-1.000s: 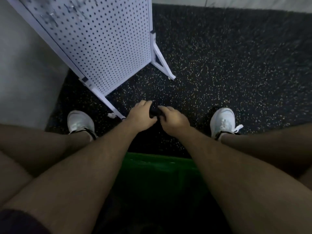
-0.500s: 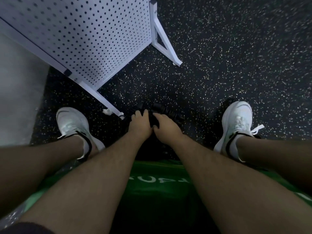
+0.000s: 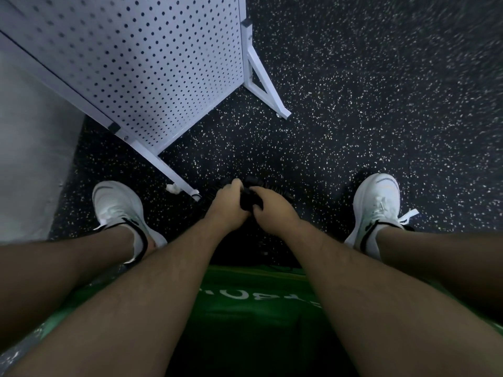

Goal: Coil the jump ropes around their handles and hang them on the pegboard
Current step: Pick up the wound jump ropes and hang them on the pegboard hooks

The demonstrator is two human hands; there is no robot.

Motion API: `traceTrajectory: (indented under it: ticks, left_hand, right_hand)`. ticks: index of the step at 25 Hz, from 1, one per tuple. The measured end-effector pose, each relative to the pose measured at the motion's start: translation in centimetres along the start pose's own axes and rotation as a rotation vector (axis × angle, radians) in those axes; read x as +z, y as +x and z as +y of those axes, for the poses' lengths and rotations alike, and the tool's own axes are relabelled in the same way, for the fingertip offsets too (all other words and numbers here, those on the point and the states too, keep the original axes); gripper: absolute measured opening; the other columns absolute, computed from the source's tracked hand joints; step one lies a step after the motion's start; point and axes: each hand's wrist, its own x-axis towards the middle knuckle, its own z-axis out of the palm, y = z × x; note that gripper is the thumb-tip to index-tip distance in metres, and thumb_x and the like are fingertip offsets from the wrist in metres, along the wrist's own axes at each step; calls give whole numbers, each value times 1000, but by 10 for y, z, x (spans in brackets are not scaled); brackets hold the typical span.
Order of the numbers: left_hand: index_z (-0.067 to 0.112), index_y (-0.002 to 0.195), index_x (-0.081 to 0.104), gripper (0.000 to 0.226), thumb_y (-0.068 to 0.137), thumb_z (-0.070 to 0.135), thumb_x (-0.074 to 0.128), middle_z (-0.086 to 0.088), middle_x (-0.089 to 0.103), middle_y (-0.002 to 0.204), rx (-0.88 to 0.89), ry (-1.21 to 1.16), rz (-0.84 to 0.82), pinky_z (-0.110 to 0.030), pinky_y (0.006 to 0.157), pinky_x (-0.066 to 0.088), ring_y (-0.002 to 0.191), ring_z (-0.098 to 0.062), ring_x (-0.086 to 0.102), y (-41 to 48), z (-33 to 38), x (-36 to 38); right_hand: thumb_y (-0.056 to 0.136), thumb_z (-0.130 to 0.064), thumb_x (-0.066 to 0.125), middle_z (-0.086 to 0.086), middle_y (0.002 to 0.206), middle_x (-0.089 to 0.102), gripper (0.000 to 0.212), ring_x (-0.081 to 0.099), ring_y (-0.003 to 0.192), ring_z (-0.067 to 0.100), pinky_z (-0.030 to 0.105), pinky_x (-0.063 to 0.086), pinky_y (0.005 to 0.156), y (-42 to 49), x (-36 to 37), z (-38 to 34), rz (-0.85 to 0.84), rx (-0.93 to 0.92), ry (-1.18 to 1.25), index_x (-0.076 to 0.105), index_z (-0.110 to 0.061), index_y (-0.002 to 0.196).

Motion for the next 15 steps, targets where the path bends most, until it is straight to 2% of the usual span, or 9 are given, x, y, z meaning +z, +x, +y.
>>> traceTrajectory:
  ticks: [3, 6, 8, 10, 12, 15]
  left_hand:
    - [18, 113, 56, 36, 80, 16, 71, 2, 61, 107, 115, -85, 94, -30, 78, 49, 94, -16, 60, -15, 21, -42]
    - [15, 130, 57, 56, 77, 9, 73, 1, 59, 122, 231, -87, 214, -23, 95, 42, 111, -12, 55, -31, 50, -85]
    - [18, 134, 57, 60, 77, 11, 75, 5, 57, 124, 323, -71, 288, -22, 99, 38, 115, -8, 51, -44, 71, -117]
    - [25, 139, 53, 65, 79, 19, 77, 6, 57, 128, 426, -34, 366, -29, 103, 42, 121, -12, 51, -55, 93, -154]
    - [25, 147, 44, 74, 81, 23, 79, 0, 53, 139, 513, -13, 443, -35, 107, 43, 127, -16, 50, -70, 120, -199]
    - [27, 157, 27, 94, 81, 37, 82, 1, 40, 149, 603, 45, 566, -33, 108, 41, 133, -13, 44, -108, 159, -259]
  right_hand:
    - [90, -21, 57, -5, 128, 65, 58, 63, 106, 12, 27, 50, 88, -9, -18, -18, 90, -32, 186, 45, -33, 146]
    - [88, -37, 66, -12, 115, 69, 42, 67, 98, 5, 34, 54, 94, -11, -48, -49, 242, -67, 434, 59, -37, 130]
    - [91, -33, 69, -13, 107, 70, 28, 67, 95, 4, 36, 54, 96, -16, -81, -79, 339, -142, 462, 66, -31, 118]
    - [93, -29, 68, -12, 105, 70, 22, 66, 95, 4, 35, 53, 96, -27, -123, -114, 402, -229, 462, 67, -27, 115]
    - [94, -27, 68, -10, 104, 69, 20, 66, 95, 7, 32, 54, 93, -44, -170, -151, 437, -331, 454, 66, -24, 114]
    - [94, -27, 69, -6, 101, 71, 14, 67, 94, 14, 32, 56, 88, -76, -240, -206, 516, -471, 469, 66, -21, 107]
